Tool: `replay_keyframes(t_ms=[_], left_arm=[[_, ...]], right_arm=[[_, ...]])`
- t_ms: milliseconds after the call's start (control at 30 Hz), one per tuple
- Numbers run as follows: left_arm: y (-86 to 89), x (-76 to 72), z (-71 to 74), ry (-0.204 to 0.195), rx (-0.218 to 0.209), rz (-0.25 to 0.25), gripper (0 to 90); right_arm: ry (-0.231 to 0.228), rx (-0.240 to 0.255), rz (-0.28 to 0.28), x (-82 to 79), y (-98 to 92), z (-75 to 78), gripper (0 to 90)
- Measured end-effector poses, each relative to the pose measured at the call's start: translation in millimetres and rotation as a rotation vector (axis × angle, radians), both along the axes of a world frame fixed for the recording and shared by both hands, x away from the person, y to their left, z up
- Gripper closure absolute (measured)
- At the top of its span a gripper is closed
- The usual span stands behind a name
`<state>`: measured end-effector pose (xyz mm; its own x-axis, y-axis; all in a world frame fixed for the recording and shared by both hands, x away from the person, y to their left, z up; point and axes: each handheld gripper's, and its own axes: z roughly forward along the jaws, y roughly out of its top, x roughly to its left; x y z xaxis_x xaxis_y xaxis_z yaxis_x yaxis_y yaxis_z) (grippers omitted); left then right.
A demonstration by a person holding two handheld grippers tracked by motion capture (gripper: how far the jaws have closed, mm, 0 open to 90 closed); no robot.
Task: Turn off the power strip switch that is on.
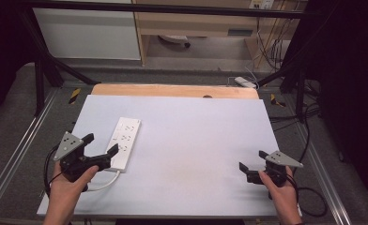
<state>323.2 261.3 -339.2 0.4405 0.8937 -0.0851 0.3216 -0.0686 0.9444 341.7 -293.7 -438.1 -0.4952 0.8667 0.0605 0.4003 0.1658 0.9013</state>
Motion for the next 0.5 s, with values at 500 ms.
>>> replay_keyframes(t_ms=[500], left_arm=[[-10.0, 15.8, 25.9, -0.052, 0.033, 0.013, 5.6]], right_arm=[[0.006, -0.012, 0.004, 0.4, 0.7, -0.7, 3.9]])
